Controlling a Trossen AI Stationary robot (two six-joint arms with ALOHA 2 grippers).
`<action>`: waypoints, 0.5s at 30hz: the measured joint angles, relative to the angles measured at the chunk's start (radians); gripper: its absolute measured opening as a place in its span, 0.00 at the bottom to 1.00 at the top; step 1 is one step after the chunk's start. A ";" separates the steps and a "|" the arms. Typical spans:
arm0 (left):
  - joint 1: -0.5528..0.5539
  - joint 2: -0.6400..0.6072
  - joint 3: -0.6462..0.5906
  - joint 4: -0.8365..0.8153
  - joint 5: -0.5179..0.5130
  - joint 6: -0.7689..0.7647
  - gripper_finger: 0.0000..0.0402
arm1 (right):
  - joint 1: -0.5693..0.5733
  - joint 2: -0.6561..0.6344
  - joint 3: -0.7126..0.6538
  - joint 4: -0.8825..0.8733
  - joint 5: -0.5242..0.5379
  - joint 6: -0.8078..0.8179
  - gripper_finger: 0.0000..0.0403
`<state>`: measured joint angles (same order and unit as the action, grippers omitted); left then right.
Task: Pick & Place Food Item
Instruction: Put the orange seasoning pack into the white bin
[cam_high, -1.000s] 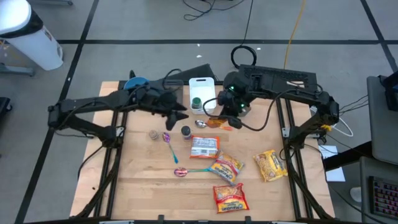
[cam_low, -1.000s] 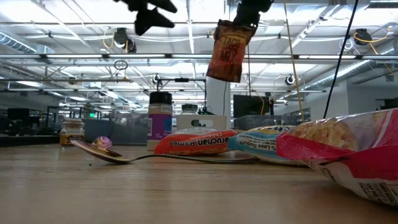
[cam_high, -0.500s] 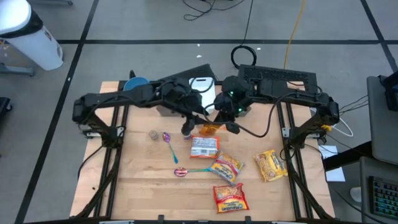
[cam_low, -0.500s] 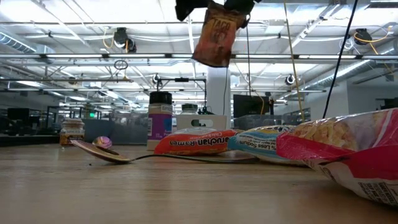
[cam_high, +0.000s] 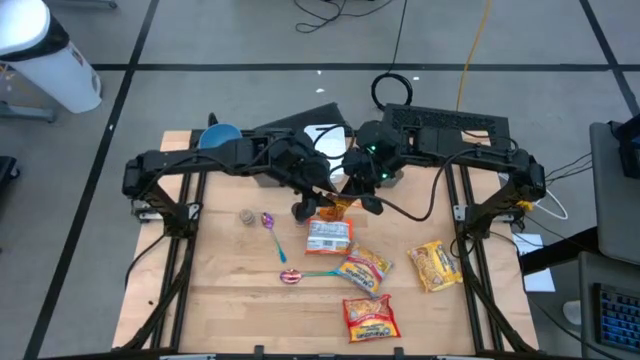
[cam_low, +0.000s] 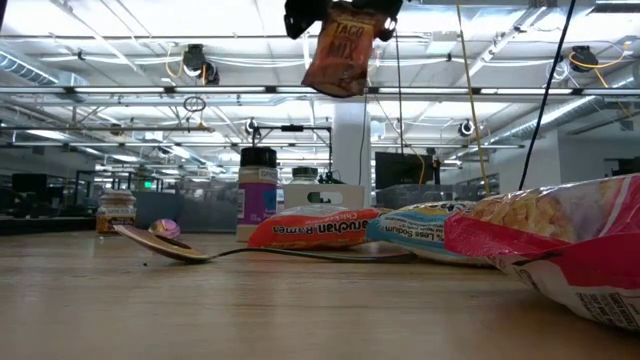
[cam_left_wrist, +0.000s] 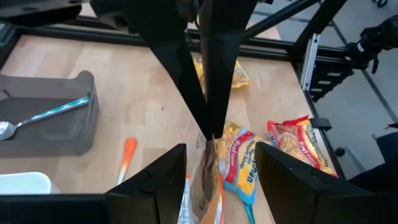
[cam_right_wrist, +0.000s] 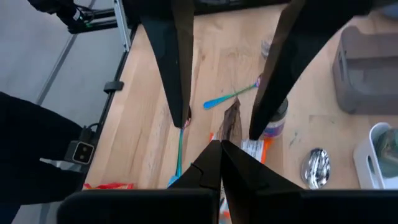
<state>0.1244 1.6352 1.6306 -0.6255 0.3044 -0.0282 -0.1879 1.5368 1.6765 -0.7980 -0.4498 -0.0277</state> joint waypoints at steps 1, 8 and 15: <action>0.000 0.000 0.000 -0.005 -0.005 0.000 0.50 | 0.000 0.000 0.000 0.009 0.000 0.000 0.00; 0.004 0.000 -0.001 -0.015 -0.025 0.000 0.50 | 0.000 0.000 0.000 0.027 -0.026 0.005 0.00; 0.006 0.000 -0.001 -0.011 -0.026 0.005 0.50 | 0.002 0.000 0.000 0.031 -0.026 0.008 0.00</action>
<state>0.1307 1.6352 1.6295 -0.6363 0.2783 -0.0231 -0.1856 1.5368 1.6764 -0.7666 -0.4759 -0.0193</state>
